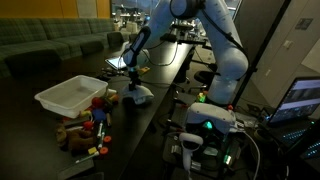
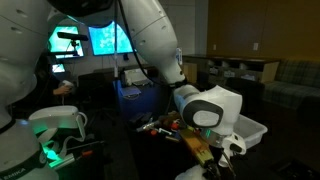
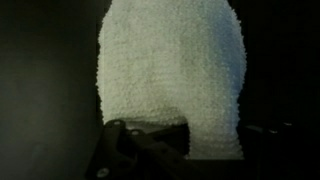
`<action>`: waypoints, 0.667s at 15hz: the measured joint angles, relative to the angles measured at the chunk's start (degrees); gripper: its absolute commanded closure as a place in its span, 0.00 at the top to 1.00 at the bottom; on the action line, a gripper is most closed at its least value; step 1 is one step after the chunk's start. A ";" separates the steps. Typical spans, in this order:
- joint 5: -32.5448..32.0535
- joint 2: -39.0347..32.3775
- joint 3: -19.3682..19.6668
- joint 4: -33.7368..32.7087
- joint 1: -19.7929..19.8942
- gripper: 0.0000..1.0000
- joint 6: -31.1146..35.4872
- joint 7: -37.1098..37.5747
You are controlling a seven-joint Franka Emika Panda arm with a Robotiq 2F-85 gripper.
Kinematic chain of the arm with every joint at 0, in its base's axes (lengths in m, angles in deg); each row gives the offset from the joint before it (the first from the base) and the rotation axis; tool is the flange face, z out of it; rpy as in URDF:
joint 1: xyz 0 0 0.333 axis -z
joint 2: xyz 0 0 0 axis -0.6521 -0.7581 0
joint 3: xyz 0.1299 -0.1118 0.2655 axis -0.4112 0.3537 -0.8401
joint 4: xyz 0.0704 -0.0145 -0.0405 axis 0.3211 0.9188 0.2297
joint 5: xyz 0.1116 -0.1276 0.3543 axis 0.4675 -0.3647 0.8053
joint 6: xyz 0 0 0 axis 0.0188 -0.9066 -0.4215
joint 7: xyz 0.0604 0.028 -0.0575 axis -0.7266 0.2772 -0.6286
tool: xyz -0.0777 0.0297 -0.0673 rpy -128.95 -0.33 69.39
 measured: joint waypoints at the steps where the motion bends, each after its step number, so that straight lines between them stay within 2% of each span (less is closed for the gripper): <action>1: -1.19 -1.86 0.86 -2.35 -0.19 0.11 0.48 1.45; 5: -4.79 -9.35 3.59 -12.85 -1.03 0.11 1.28 6.61; 10: -6.68 -17.41 5.78 -25.63 -1.08 0.11 1.24 9.57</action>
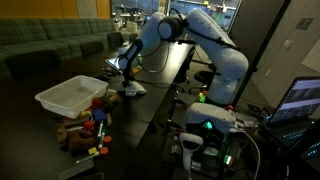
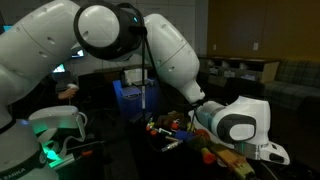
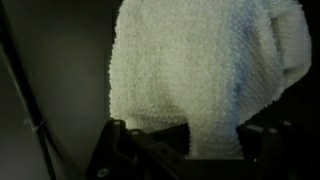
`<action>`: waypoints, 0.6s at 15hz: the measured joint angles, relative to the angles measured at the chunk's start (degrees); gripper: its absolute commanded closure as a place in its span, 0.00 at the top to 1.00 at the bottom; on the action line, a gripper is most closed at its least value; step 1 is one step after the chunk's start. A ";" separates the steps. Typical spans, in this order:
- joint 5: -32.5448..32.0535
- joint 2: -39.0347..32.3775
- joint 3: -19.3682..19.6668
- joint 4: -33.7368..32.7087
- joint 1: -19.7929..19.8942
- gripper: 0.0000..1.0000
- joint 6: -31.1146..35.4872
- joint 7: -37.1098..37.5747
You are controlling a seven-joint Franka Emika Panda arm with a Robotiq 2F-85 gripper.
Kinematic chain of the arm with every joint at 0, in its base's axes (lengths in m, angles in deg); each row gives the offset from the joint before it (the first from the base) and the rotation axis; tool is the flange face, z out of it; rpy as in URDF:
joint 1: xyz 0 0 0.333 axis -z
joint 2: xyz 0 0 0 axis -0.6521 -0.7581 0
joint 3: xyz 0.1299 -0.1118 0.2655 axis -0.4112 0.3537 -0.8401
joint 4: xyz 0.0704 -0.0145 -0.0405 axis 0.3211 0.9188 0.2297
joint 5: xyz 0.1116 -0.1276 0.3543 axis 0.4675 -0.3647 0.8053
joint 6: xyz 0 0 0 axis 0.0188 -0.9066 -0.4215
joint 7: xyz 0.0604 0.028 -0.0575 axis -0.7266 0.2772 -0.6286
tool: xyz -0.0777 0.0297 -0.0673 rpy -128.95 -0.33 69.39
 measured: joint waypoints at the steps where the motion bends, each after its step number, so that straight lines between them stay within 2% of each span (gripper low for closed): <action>1: -0.21 -1.38 0.24 -2.17 0.00 0.11 0.00 0.24; 9: -0.62 -9.70 -0.48 -14.74 -0.58 0.11 -0.13 0.62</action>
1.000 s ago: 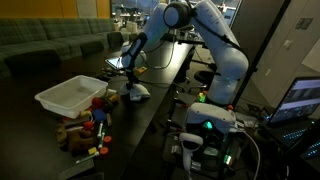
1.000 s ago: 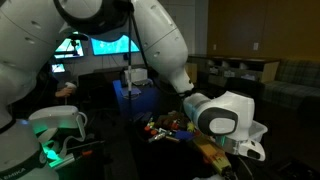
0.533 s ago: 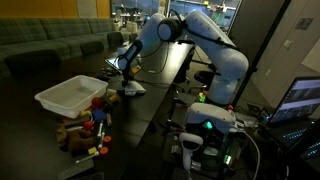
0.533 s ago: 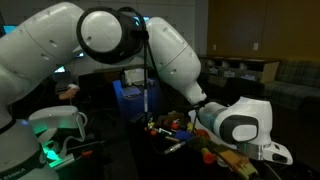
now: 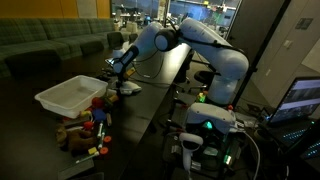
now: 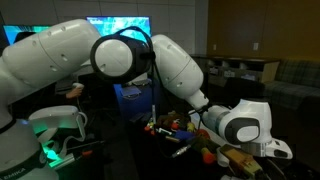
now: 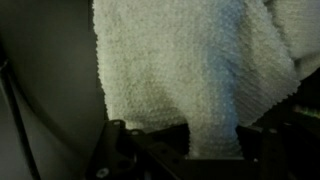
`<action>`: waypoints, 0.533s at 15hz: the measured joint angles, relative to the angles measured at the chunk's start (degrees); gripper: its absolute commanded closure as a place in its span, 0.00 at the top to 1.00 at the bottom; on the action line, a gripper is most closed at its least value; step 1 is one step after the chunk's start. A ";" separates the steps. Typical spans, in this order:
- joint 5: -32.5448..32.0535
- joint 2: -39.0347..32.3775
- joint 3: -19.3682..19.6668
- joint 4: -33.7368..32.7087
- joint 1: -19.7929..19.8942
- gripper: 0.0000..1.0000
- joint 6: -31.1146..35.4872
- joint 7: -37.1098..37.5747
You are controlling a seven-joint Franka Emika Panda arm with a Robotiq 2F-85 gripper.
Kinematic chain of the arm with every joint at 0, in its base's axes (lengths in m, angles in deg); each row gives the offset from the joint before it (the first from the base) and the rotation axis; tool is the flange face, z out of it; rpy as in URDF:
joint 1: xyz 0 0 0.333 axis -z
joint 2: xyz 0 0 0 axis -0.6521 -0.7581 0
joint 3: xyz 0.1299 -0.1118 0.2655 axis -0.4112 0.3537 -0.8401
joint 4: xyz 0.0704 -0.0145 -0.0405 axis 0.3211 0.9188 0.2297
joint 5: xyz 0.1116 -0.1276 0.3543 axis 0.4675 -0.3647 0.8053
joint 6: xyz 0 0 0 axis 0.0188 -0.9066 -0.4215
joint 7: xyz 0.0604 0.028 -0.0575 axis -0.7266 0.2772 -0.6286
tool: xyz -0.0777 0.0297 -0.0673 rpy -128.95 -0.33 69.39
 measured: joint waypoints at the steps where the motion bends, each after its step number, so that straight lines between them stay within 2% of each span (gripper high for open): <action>1: 0.00 -0.64 -0.38 -0.96 -0.22 0.11 -0.04 0.00; 8: 0.00 -2.28 -3.25 -3.17 -1.72 0.11 -1.20 -0.09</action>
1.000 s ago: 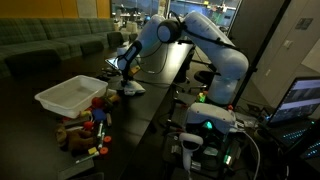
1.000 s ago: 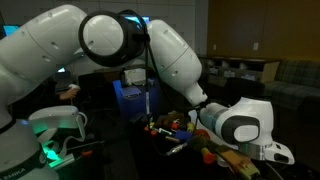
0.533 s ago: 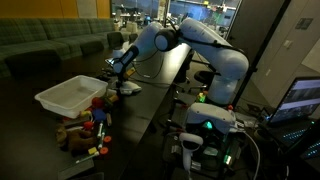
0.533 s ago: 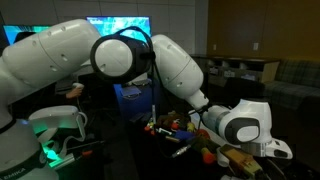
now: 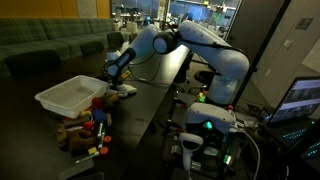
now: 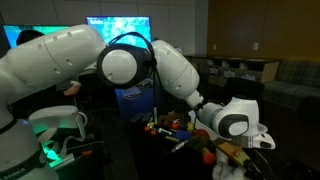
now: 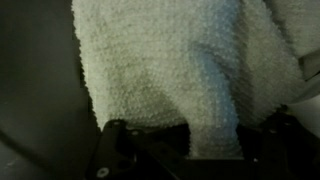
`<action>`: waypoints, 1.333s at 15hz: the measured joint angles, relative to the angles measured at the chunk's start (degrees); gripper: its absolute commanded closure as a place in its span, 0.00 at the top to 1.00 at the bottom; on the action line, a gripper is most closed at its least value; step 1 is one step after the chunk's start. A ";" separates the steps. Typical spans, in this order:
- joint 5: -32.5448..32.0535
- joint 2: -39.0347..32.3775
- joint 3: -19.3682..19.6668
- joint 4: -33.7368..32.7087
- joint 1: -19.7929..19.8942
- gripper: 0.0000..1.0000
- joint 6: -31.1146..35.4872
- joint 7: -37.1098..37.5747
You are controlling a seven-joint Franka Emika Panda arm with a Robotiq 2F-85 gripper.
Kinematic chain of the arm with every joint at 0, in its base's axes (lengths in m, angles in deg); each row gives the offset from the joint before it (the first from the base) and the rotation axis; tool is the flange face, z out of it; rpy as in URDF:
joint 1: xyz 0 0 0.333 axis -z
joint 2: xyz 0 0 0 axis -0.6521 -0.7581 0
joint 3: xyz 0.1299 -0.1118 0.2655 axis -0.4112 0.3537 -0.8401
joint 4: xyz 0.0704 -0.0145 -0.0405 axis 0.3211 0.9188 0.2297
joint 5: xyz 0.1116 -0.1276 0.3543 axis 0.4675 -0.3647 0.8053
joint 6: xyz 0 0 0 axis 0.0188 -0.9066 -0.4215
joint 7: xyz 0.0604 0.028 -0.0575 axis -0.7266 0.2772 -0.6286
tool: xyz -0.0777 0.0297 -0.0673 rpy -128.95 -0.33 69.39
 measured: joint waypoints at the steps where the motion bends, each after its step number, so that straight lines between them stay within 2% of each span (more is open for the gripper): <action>1: 0.00 -0.01 -0.16 0.04 -0.26 0.11 -0.27 -0.05; 6: -0.06 0.22 -0.06 0.72 -1.40 0.11 -1.38 -0.24; 9: -0.33 1.61 0.41 3.37 -2.47 0.11 -1.40 -0.39; 16: -2.37 8.30 0.45 16.12 -6.41 0.11 -2.25 -0.38; 20: -2.38 12.00 -1.08 23.06 -8.61 0.11 -4.80 -0.24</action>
